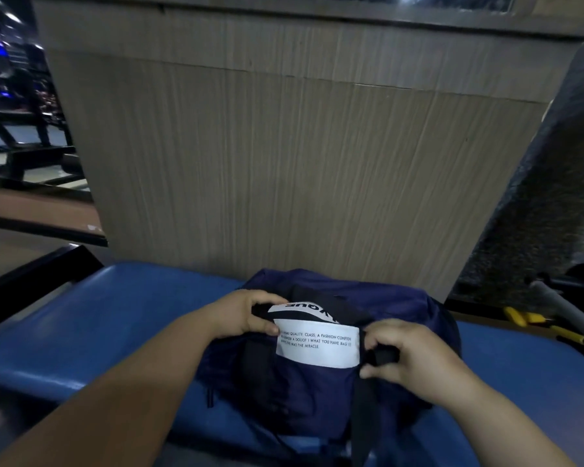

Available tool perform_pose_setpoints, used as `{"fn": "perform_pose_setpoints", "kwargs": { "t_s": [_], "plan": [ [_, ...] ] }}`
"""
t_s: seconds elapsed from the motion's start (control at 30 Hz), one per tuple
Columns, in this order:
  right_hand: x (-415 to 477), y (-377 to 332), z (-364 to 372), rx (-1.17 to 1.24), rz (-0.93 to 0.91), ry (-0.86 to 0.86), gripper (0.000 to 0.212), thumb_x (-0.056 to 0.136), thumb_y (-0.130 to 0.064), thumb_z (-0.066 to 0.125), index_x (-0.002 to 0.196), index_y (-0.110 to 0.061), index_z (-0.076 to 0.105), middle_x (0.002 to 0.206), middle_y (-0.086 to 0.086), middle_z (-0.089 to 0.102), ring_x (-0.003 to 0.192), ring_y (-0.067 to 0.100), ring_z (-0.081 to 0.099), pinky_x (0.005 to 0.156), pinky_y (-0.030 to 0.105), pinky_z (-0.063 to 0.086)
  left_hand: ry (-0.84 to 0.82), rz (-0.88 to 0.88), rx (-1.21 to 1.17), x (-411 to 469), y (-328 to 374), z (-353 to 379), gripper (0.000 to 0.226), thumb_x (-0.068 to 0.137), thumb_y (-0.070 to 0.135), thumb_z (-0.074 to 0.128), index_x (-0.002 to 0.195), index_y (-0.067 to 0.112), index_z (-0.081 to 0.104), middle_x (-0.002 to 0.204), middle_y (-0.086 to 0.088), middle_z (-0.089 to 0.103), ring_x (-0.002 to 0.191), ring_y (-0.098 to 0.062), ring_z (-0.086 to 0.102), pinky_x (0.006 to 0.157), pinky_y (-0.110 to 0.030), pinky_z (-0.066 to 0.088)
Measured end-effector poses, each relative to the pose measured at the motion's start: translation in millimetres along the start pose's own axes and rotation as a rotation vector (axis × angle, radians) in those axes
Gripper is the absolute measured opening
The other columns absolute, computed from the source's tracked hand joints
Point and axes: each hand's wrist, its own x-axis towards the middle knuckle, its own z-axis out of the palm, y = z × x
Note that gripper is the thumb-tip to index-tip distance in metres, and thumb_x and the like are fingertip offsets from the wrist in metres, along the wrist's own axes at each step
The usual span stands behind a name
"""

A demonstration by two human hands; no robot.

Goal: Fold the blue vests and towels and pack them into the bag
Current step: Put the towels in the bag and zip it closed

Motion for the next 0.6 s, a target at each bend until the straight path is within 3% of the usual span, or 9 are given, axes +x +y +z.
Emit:
{"fn": "perform_pose_setpoints", "kwargs": {
  "t_s": [0.07, 0.13, 0.17, 0.23, 0.3, 0.33, 0.47, 0.6],
  "plan": [
    [8.3, -2.4, -5.3, 0.183, 0.069, 0.035, 0.038, 0.064, -0.064, 0.075, 0.086, -0.033, 0.069, 0.092, -0.008, 0.072, 0.084, -0.001, 0.064, 0.079, 0.018, 0.048, 0.126, 0.046, -0.001, -5.4, -6.8, 2.9, 0.054, 0.052, 0.07, 0.08, 0.101, 0.067, 0.057, 0.127, 0.03, 0.054, 0.117, 0.014, 0.046, 0.102, -0.009, 0.029],
    [18.2, -4.1, -8.4, 0.37, 0.131, 0.101, 0.016, 0.073, -0.041, 0.077, 0.08, -0.026, 0.077, 0.093, -0.002, 0.074, 0.085, -0.002, 0.065, 0.08, 0.013, 0.047, 0.278, 0.052, 0.071, -9.5, -14.8, 5.6, 0.063, 0.043, 0.09, 0.064, 0.102, 0.077, 0.047, 0.137, 0.026, 0.042, 0.129, 0.002, 0.033, 0.111, -0.021, 0.02],
    [23.7, -4.6, -8.5, 0.393, 0.156, 0.131, 0.01, 0.075, -0.027, 0.076, 0.083, -0.021, 0.077, 0.094, -0.001, 0.074, 0.087, -0.003, 0.064, 0.081, 0.01, 0.045, 0.345, 0.048, 0.093, -13.3, -15.2, 7.3, 0.059, 0.049, 0.085, 0.066, 0.103, 0.08, 0.043, 0.138, 0.027, 0.038, 0.131, -0.002, 0.029, 0.112, -0.025, 0.017],
    [34.6, -7.5, -8.3, 0.534, 0.252, 0.147, 0.013, 0.078, -0.017, 0.074, 0.083, -0.005, 0.072, 0.093, 0.001, 0.068, 0.083, 0.003, 0.062, 0.078, 0.012, 0.045, 0.407, 0.067, -0.045, -23.8, -13.4, 9.9, 0.047, 0.076, 0.046, 0.076, 0.104, 0.074, 0.05, 0.138, 0.032, 0.038, 0.133, -0.001, 0.031, 0.114, -0.028, 0.021],
    [45.5, -10.4, -6.5, 0.73, 0.44, 0.114, 0.022, 0.078, -0.025, 0.073, 0.075, -0.005, 0.065, 0.081, 0.009, 0.063, 0.074, 0.014, 0.059, 0.068, 0.023, 0.047, 0.292, 0.069, -0.334, -35.9, -14.3, 6.9, 0.051, 0.088, 0.004, 0.063, 0.102, 0.053, 0.066, 0.137, 0.032, 0.044, 0.133, 0.005, 0.036, 0.111, -0.024, 0.031],
    [50.7, -11.8, -5.4, 0.774, 0.524, 0.088, 0.025, 0.08, -0.027, 0.074, 0.069, -0.009, 0.061, 0.075, 0.009, 0.061, 0.068, 0.017, 0.056, 0.063, 0.026, 0.045, 0.176, 0.056, -0.42, -42.7, -14.0, 2.3, 0.054, 0.085, -0.006, 0.057, 0.101, 0.044, 0.071, 0.138, 0.032, 0.046, 0.134, 0.005, 0.035, 0.108, -0.021, 0.034],
    [61.9, -0.8, 7.0, 0.555, 0.695, 0.067, 0.036, 0.085, -0.033, 0.073, 0.06, -0.016, 0.055, 0.065, 0.006, 0.06, 0.063, 0.018, 0.055, 0.061, 0.028, 0.042, -0.194, 0.045, -0.276, -54.5, -17.6, -21.9, 0.062, 0.064, -0.001, 0.056, 0.108, 0.04, 0.071, 0.147, 0.033, 0.033, 0.14, 0.009, 0.024, 0.117, -0.026, 0.024],
    [62.8, 3.0, 20.1, 0.372, 0.746, 0.087, 0.037, 0.087, -0.035, 0.07, 0.066, -0.012, 0.051, 0.064, 0.004, 0.054, 0.059, 0.014, 0.049, 0.048, 0.019, 0.036, -0.26, 0.097, -0.065, -45.2, -23.9, -22.7, 0.058, 0.075, 0.003, 0.076, 0.108, 0.051, 0.068, 0.15, 0.03, 0.023, 0.138, 0.013, 0.017, 0.116, -0.019, 0.021]
  ]
}}
